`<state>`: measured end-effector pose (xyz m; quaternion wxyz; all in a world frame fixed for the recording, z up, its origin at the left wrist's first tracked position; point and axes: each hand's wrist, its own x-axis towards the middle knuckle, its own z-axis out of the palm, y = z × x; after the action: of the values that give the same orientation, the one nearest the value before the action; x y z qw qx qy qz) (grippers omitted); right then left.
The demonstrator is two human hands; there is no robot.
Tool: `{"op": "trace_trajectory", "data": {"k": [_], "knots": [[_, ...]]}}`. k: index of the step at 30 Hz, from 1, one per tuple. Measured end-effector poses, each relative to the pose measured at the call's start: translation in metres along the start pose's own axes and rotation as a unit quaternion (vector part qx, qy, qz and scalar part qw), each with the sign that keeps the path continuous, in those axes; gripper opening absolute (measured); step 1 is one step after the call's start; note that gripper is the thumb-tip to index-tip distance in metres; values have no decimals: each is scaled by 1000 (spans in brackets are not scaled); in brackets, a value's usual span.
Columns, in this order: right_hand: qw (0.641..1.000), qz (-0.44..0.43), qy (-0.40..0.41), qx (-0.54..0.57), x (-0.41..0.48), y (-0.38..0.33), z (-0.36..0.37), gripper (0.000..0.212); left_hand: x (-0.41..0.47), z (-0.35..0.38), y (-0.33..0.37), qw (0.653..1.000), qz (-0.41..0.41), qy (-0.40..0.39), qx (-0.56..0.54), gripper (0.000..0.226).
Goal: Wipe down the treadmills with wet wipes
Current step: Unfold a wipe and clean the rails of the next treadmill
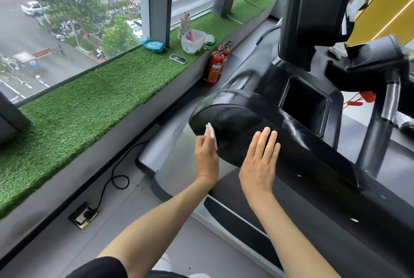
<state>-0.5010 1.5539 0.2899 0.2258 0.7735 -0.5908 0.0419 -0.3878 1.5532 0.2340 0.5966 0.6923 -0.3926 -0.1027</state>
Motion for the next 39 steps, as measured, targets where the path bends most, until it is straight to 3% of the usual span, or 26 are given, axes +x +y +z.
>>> {"op": "trace_trajectory", "data": {"k": [2,6,8,10,13,15,21,27,30,35,37,39], "knots": [[1000,5,3,3,0,-2,0,66,-2,1,4,1000,7,-5,12,49],[1000,10,3,-4,1,-2,3,66,-31,10,11,980,165,-109,36,55],[1000,4,3,-12,0,1,4,67,-21,12,8,991,117,-67,20,54],[1000,-8,-2,-24,-1,3,4,68,-1,6,7,1000,-19,3,-13,52],[1000,-10,6,-18,-1,1,4,69,34,-2,-8,978,-201,40,-21,33],[1000,-7,11,-20,-1,-1,5,72,35,1,-12,970,-241,38,-7,31],[1000,-4,15,-16,2,0,8,73,-30,21,6,978,-204,-15,-48,29],[1000,-3,15,-7,3,1,10,73,33,-3,-19,976,-211,23,-39,40],[1000,-8,27,0,3,0,11,73,25,2,-18,984,-167,50,-45,42],[996,-61,64,7,1,14,10,75,-56,35,-4,984,-112,-74,-119,37],[993,-90,71,16,-4,25,9,79,-52,39,2,980,-142,-47,-131,38],[993,-97,72,17,-15,38,13,81,-32,35,4,974,-173,32,-140,33]]}}
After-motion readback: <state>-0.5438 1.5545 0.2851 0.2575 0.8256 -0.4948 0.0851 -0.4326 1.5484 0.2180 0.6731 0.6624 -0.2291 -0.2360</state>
